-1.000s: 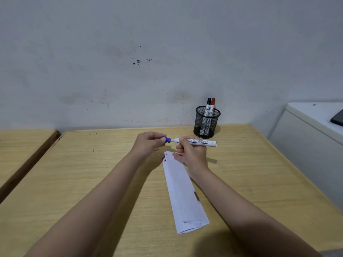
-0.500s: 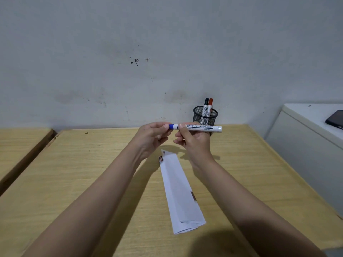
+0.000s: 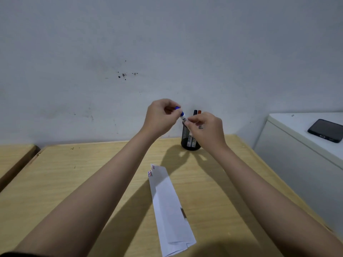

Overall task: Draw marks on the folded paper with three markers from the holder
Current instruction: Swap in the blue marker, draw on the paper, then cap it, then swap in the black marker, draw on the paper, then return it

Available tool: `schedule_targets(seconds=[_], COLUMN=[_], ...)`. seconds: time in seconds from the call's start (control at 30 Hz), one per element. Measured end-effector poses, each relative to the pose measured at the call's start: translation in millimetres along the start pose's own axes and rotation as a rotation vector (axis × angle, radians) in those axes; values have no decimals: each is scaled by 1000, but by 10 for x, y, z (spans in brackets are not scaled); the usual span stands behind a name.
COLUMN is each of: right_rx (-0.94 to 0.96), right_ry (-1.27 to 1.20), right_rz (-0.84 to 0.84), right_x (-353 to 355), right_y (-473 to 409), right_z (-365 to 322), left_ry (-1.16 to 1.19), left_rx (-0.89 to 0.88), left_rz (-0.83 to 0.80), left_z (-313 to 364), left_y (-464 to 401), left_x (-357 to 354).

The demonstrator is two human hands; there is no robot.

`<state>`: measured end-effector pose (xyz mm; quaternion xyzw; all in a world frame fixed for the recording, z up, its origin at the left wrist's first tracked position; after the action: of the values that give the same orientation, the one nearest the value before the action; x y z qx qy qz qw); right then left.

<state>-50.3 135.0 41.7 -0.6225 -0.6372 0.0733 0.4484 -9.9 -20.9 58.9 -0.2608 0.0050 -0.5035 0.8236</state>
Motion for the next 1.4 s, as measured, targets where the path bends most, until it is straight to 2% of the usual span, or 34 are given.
schedule_targets(seconds=[0.17,0.27,0.4,0.53,0.63,0.83,0.9,1.0,1.2,1.3,1.4], right_rx=[76,60,-158,-303,-370,-507,-480,-271,-116,-74,-68], right_ry=[48,26,-82,26,97,152,187,168,528,611,547], right_rz=[-87,-25,80,-79,-215,-228,-143,-14,-318,-317,-280], right_x=[50,147,263,34,-179,-259,-179,-94,-636,-710,-673], right_y=[-312,-530,-741,-731,-619,-546,-604,-804,-1010,-1038,-1035], right_z=[0,133,572,935,1143,1468,1445,1157,962,926,852], left_ry=[1,0,-163,-387,-469,-488,-470,-463,-489,-508,-513], left_rx=[-64,-93,16,160,173,183,180,181,176,173,177], left_rz=[-30,-13,-52,-141,-162,-118,-112,-107,-112,-127,-141], left_z=[231,214,-231,-817,-948,-1024,-1021,-1036,-1065,-1069,-1068], left_y=[-223,-346,-400,-367,-341,-364,-372,-373,-368,-385,-380], left_x=[-204,-298,-436,-615,-727,-796,-799,-791,-786,-794,-803])
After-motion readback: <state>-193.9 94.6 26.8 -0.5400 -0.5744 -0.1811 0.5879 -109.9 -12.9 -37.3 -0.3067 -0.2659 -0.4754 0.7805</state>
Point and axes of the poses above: each hand's wrist, its own y-axis away from the middle knuckle, its own x-axis out of the back of the hand, z = x × y, the point moved 10 cm from there along -y, towards the middle knuckle, and after that the axes turned 2 degrees about y, right-handed, at the moved point
